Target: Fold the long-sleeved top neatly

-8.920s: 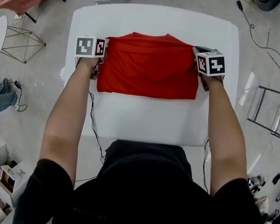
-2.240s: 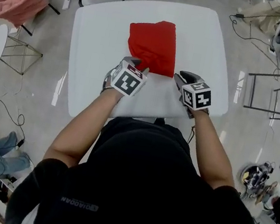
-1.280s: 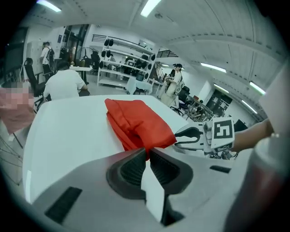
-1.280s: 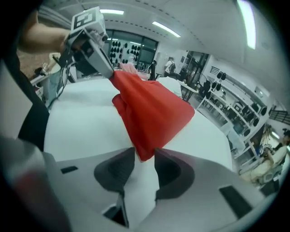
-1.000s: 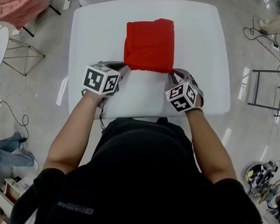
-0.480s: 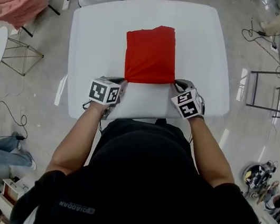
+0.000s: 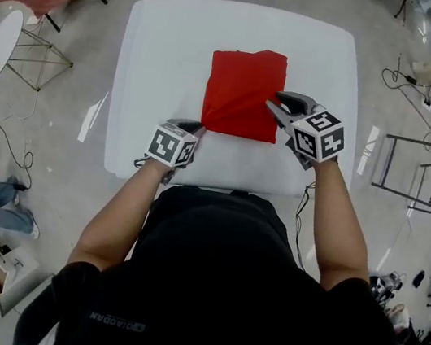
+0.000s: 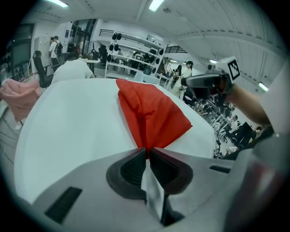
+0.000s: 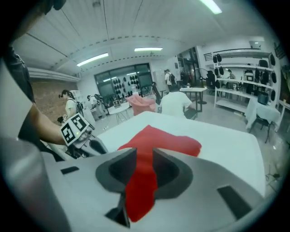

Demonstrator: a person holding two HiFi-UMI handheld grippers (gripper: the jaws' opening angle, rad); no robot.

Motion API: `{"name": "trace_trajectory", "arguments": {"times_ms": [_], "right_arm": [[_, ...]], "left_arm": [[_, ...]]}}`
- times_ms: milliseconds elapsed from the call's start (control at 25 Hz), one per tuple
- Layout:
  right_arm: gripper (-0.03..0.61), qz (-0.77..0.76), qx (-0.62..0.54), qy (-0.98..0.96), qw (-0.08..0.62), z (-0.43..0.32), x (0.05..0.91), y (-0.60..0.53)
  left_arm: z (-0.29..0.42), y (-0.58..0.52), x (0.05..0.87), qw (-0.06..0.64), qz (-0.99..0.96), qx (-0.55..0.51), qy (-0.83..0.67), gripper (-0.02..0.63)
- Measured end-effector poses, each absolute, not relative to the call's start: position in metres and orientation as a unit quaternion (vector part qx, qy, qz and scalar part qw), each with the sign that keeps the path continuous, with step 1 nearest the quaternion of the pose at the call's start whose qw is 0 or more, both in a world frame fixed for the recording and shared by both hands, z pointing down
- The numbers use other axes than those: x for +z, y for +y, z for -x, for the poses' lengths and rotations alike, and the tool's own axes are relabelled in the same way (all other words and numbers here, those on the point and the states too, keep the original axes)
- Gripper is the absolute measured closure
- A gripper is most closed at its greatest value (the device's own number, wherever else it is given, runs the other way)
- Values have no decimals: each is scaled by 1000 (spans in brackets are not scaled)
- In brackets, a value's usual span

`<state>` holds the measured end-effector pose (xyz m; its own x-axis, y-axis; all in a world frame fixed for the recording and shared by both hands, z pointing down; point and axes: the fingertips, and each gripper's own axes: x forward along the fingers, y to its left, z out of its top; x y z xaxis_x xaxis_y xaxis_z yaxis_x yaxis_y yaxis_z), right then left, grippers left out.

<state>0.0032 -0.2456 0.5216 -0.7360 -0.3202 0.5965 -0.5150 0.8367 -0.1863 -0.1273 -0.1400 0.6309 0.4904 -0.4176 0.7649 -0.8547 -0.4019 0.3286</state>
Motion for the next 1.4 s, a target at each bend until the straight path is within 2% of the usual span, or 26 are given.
{"name": "trace_trajectory", "arguments": {"times_ms": [240,400,520,560,600,640,680,840,920,1400], "right_arm": [[418,-131,173,-919,328,106,538,-322],[394,-59,146,-899,409,146,567,-345],[404,5,147,-871,469,155,587,-345],[422,27,154,-860,486,155,594,-343],[467,47,163,-851,497,155,598,-340],[517,63,173,-848,497,157,598,-337],[532,73,188,-850,486,161,595,-337],[536,57,271,-879,388,182,566,-350],[535,45,293,-881,368,187,564,-355],[532,26,250,-858,447,191,623,-355]], "left_arm": [[124,-140,623,350,-783,312,-408,583],[125,-141,620,365,-780,296,-413,583],[126,-140,620,371,-779,290,-414,583],[127,-140,620,374,-778,290,-414,583],[127,-140,621,376,-776,290,-415,583],[128,-140,623,378,-775,290,-415,583],[129,-140,624,380,-774,291,-415,583],[136,-138,632,397,-762,283,-426,584],[138,-137,634,416,-754,267,-433,586],[141,-126,643,448,-733,259,-442,592]]}}
